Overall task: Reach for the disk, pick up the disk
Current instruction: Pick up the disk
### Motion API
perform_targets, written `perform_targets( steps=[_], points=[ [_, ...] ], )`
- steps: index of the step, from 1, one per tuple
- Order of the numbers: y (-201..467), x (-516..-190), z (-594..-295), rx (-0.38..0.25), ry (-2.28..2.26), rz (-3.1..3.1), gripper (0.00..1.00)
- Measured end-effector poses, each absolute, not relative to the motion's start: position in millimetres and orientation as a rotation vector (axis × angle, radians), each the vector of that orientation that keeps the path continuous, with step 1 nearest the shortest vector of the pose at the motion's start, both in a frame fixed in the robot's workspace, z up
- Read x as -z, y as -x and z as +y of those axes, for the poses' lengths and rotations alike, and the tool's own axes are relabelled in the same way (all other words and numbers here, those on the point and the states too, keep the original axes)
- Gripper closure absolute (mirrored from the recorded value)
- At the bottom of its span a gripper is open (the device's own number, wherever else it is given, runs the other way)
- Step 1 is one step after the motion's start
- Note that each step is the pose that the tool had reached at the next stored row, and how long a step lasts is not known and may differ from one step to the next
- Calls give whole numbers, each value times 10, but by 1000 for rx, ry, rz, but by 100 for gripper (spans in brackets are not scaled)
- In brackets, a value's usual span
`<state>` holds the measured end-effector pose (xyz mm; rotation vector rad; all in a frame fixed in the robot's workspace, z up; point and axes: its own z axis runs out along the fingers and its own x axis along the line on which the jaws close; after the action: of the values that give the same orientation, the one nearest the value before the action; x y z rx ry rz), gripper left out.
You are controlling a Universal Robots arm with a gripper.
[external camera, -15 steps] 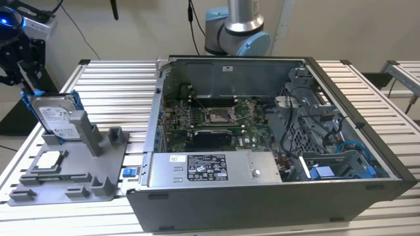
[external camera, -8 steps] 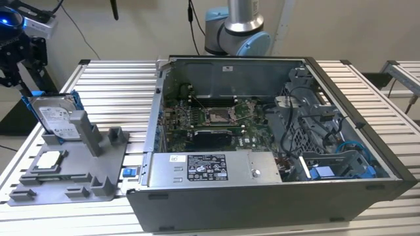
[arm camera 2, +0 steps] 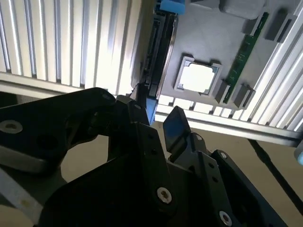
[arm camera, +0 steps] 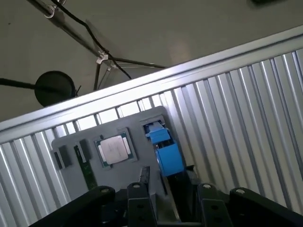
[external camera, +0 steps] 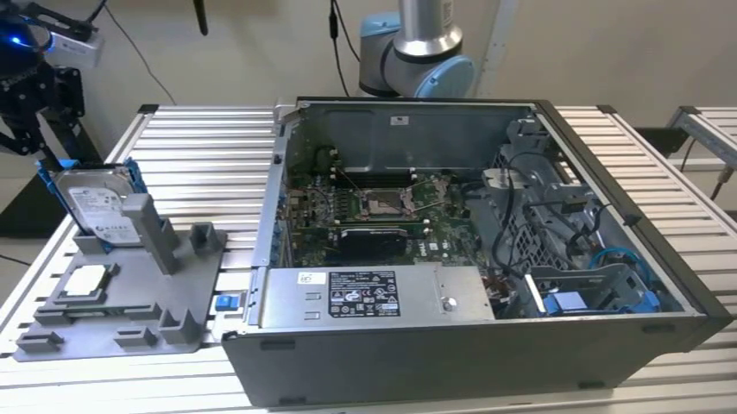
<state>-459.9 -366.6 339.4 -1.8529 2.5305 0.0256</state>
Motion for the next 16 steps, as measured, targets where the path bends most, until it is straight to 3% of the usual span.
perform_targets(
  steps=[16],
  points=[
    [4612,-3383,-3646,-26,1974,2438,0]
  ],
)
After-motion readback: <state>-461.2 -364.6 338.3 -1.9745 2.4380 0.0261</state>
